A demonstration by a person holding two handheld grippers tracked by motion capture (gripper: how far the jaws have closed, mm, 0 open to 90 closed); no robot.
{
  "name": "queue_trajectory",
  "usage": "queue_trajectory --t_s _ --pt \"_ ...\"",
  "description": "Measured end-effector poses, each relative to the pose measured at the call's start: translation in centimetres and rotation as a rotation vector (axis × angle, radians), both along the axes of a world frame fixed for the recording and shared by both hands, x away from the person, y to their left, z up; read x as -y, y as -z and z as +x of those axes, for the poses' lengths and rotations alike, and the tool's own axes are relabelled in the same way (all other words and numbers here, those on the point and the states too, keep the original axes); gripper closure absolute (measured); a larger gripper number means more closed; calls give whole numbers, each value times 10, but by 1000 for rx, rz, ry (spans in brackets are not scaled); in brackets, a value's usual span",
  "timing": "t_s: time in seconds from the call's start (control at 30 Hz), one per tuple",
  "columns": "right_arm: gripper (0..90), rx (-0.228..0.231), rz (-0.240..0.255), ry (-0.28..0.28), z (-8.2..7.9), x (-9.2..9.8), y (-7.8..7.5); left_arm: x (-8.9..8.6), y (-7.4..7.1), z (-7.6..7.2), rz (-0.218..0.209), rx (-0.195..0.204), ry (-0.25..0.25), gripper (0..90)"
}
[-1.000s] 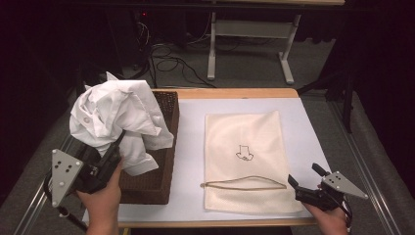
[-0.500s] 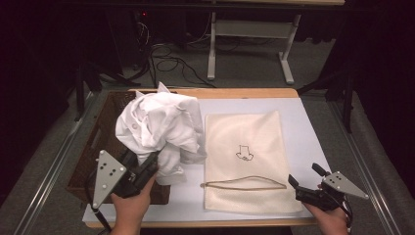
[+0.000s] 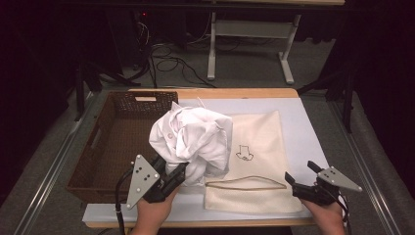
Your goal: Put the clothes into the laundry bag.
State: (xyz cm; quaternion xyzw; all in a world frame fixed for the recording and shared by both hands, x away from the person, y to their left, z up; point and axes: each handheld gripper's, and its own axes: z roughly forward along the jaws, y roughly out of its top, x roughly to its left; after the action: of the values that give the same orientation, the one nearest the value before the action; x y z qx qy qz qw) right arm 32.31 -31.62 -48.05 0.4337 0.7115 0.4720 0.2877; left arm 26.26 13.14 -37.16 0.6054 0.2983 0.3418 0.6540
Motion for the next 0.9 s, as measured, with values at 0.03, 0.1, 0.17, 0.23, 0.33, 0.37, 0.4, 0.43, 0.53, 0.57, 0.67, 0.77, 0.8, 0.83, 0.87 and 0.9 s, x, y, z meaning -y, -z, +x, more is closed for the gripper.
queue_trajectory --t_s 0.03,0.1,0.17,0.23,0.33,0.37,0.4,0.43,0.53,0.57,0.67,0.77,0.8,0.83,0.87,0.9 --pt "87 -21 -8 -8 7 -2 1 3 1 -1 7 1 6 651" --pt "158 -62 -29 -16 23 -5 1 4 1 -1 19 11 5 650" --pt "267 -81 -58 -7 44 -8 3 4 1 -1 22 19 3 650" --pt "329 -100 -89 20 68 -11 6 3 1 -1 20 20 0 650" --pt "362 -161 -110 46 102 -17 13 0 3 1 19 21 -10 648" --pt "379 -190 -133 55 115 -20 16 -1 3 2 18 19 -14 648" --pt "397 -202 -136 64 122 -22 18 -1 3 2 18 19 -14 648" --pt "414 -223 -137 68 132 -24 21 -3 5 3 2 10 -15 648" --pt "471 -249 -142 82 149 -29 26 -5 7 4 6 2 -17 648" --pt "471 -249 -142 82 149 -29 26 -5 7 4 6 2 -17 648" --pt "657 -284 -158 104 162 -32 30 -5 8 5 11 -2 -12 648" --pt "883 -278 -203 135 160 -27 28 -3 10 6 33 -4 -15 648" --pt "883 -278 -203 135 160 -27 28 -3 10 6 33 -4 -15 648" --pt "887 -260 -227 139 154 -18 27 -3 11 7 38 -8 -15 648" --pt "887 -260 -227 139 154 -18 27 -3 11 7 38 -8 -15 647" --pt "887 -259 -231 151 151 -14 26 -3 12 7 41 -10 -16 647"
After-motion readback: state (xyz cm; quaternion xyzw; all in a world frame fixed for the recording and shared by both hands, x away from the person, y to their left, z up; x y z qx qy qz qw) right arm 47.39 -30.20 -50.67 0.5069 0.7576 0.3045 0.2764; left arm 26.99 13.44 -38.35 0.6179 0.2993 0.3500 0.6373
